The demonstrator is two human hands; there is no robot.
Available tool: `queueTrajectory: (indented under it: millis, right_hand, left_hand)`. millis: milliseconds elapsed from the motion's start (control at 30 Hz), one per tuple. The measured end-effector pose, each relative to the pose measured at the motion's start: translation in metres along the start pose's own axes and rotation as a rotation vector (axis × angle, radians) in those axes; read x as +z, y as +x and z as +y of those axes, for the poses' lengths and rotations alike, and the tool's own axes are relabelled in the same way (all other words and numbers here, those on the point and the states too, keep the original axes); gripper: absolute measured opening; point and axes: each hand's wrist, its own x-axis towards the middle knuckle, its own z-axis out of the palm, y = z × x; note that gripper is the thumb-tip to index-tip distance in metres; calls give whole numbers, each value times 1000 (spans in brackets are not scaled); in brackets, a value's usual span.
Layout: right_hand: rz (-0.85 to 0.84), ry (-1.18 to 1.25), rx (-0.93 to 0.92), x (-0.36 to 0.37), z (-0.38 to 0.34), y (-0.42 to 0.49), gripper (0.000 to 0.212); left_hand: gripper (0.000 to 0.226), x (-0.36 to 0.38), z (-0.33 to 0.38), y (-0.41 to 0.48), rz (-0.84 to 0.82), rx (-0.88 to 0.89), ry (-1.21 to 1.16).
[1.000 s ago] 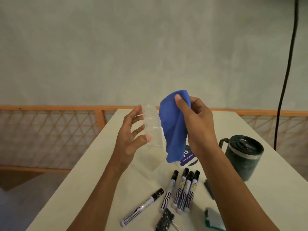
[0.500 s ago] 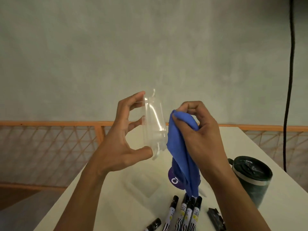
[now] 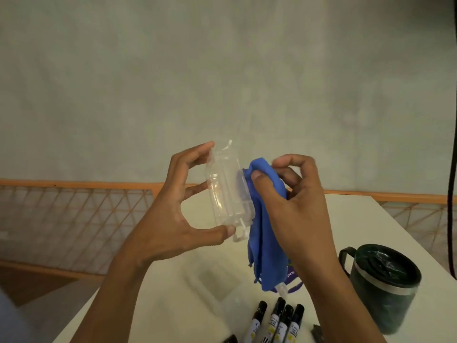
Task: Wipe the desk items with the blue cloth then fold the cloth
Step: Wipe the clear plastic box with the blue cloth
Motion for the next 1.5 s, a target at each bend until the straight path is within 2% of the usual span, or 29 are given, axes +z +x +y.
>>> queueTrajectory:
  millis: [267,467,600,733,933,1067,1233,1367,1500]
  right_hand:
    - [95,-143,-198,-7,-1,3,17]
    - [-51,-223,-342,-5,-14,-1,25]
    - [-169,-270,-408,-8,-32,-7,31]
    - [-232,-388,-418,-7,-36,-10,35]
    - [-240,-676,-416,-15,-15,-7,35]
    - [-260,-812,-405,-17,11,-11,37]
    - [-310,-855,-398,-15,36,-43,42]
    - [-235,-875,-374,-23,52,-74,49]
    - [-230,-911,-388,-32,58,-87,49]
  left_hand:
    - [121,0,4,2,-87,24,11]
    - [116,-9,9,-1,-33,57,-86]
    - [99,-14,19,-2,28,88,-193]
    - [95,-15,19,-1,53,86,-218]
    - [106,-20,0,-7,-68,-2,-82]
    - [113,0,-15,-19,-78,-70,-83]
    - [118,21,-35,-56,-24,-93,-129]
    - [119,28,-37,-71,-66,-77,-121]
    - [117,39,-39,-86,-84,-58,-143]
